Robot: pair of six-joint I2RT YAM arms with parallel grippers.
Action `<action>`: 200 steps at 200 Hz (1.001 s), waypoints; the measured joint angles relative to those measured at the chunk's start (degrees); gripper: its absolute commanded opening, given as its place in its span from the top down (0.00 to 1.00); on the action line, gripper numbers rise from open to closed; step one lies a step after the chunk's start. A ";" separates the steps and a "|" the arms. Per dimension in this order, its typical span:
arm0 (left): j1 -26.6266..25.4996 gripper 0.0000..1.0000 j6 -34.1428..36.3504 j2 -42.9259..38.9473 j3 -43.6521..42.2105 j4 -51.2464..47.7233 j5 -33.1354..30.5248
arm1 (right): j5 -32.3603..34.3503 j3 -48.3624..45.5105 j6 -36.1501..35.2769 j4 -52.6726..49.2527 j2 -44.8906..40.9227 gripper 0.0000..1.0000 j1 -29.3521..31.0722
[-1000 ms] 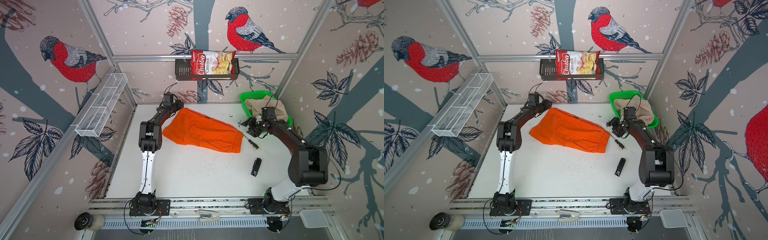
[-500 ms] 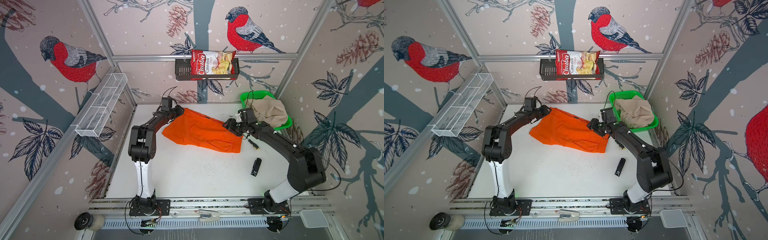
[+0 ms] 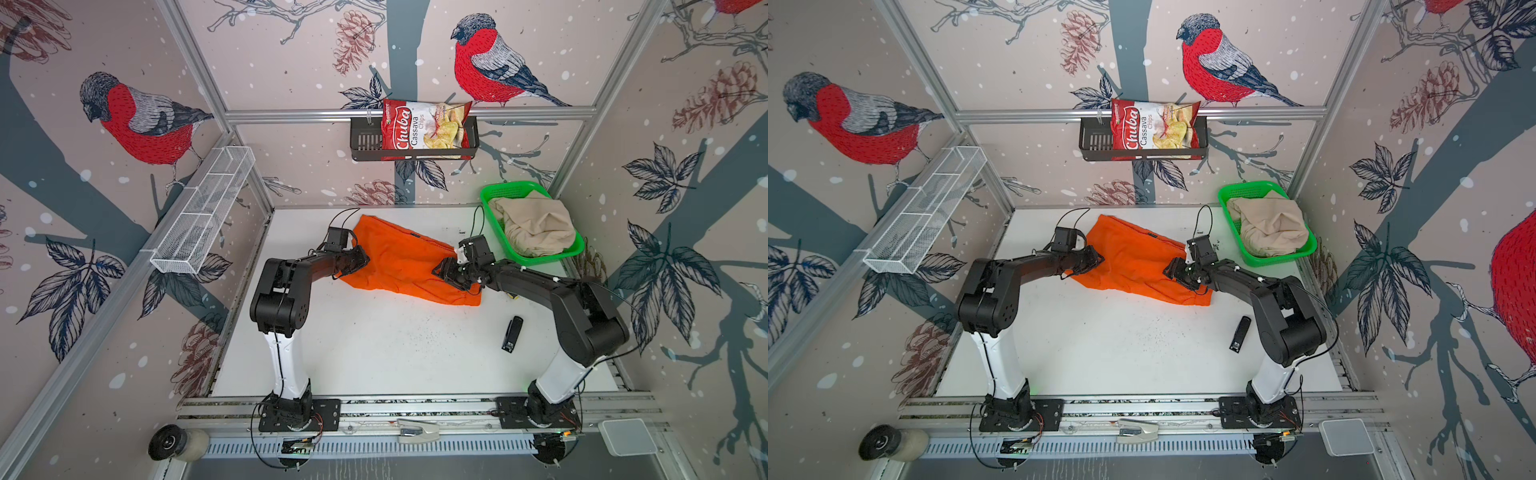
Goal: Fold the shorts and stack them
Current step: 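Grasp the folded shorts edges with both grippers and pull them taut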
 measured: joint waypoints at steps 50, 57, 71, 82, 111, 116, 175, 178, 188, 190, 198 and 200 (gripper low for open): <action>0.13 0.76 0.02 0.09 -2.32 2.67 -1.11 | -0.79 -3.04 -0.15 1.33 2.19 0.38 -2.86; 0.28 0.76 0.02 -0.09 -3.04 3.69 -1.36 | -1.44 -3.39 -0.28 1.86 2.19 0.38 -3.28; 0.50 0.76 0.00 -0.48 -4.74 5.77 -1.38 | -2.43 -4.13 -0.46 2.99 2.14 0.38 -4.02; 0.79 0.76 0.00 -0.96 -6.10 7.15 -1.51 | -3.02 -4.68 -0.55 3.80 2.05 0.38 -4.63; 1.81 0.76 -0.04 -2.93 -10.82 11.28 -1.81 | -4.07 -6.01 -1.68 5.49 1.70 0.38 -5.95; 2.08 0.76 -0.15 -3.28 -11.61 11.87 -1.77 | -4.24 -6.23 -1.77 5.73 1.64 0.38 -6.12; 4.28 0.74 -2.47 -10.25 -21.29 14.47 -2.82 | -3.45 -8.37 -3.56 6.25 -0.24 0.38 -3.69; 4.39 0.74 -2.95 -10.78 -21.81 14.49 -2.91 | -3.41 -8.57 -3.63 6.16 -0.44 0.38 -3.50; 4.83 0.73 -3.58 -13.31 -24.55 14.47 -3.37 | -3.32 -9.55 -3.63 6.19 -1.27 0.38 -2.47; 4.92 0.73 -3.89 -13.99 -25.16 14.43 -3.43 | -3.32 -9.75 -3.63 6.19 -1.46 0.38 -2.27; 5.09 0.71 -4.63 -16.48 -27.28 13.57 -3.98 | -3.26 -10.45 -3.63 6.16 -2.14 0.38 -1.44; 5.16 0.71 -4.63 -17.16 -27.74 13.11 -4.22 | -3.21 -10.62 -3.63 6.16 -2.29 0.38 -1.20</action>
